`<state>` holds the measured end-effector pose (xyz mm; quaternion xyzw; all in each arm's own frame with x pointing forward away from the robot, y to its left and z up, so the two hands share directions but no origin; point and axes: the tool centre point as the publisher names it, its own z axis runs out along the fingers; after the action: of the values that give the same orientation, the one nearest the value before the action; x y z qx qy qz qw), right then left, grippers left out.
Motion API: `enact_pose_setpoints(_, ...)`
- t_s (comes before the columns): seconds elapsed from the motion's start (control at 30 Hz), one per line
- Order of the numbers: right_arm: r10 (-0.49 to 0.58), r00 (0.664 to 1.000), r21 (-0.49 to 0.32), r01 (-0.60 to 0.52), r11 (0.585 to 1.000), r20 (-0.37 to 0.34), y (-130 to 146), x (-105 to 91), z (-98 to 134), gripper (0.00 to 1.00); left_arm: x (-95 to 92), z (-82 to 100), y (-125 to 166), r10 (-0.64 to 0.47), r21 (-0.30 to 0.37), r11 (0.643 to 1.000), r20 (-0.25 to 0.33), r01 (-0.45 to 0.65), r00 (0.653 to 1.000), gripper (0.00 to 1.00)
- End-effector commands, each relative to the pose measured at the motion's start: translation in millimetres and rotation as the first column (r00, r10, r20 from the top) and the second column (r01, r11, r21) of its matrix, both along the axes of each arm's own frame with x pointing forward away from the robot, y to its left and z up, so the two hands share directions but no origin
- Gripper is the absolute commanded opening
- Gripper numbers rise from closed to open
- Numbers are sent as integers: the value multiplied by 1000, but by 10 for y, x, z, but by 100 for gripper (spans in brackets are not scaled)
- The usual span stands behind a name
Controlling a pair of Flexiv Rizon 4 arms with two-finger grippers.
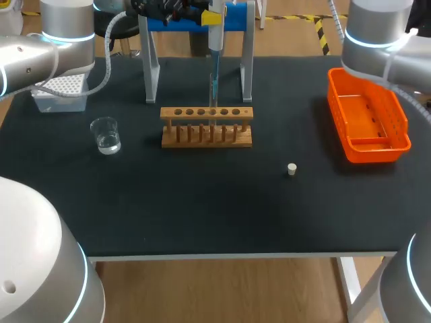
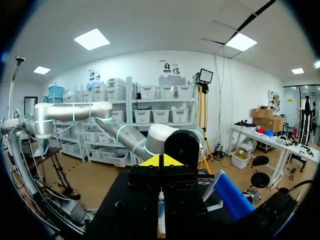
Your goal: Invert the test tube, pick up the pipette, mount the tip to pipette, aspirate from beaker and dispense into the tube, eject the tip, return the pipette, and cap with the stopper.
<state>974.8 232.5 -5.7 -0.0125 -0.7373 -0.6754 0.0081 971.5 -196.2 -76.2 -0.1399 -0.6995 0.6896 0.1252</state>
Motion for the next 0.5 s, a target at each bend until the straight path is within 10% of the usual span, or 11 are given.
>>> enact_pose_setpoints(0.03, 3, 1000, 2, -3, 1000, -1, 13, 20, -15, 0, 23, 0, 7, -7, 0, 1000, 0, 7, 1000, 0)
enact_pose_setpoints(0.5, 6, 1000, -4, -6, 1000, -2, -2, -32, -76, 0, 23, 0, 7, -7, 0, 1000, 0, 7, 1000, 0)
